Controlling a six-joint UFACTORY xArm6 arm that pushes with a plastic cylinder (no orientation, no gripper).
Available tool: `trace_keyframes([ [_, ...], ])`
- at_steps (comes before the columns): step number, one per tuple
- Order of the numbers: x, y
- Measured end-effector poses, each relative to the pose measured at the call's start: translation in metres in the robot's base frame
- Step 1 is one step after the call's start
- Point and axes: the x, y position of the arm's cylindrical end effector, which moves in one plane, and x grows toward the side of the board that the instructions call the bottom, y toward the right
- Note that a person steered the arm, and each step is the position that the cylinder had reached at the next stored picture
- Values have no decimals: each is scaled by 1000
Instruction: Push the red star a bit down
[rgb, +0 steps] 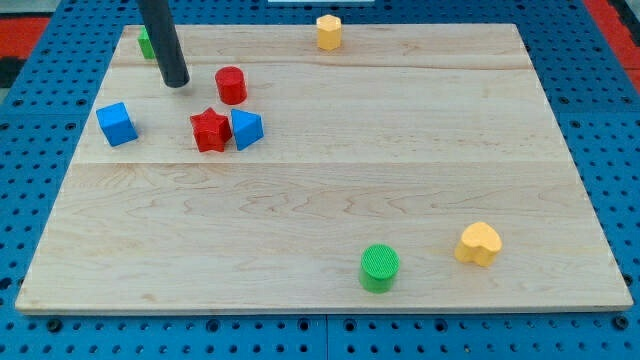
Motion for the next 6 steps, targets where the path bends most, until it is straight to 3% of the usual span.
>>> trace_keyframes([
  [6, 79, 62],
])
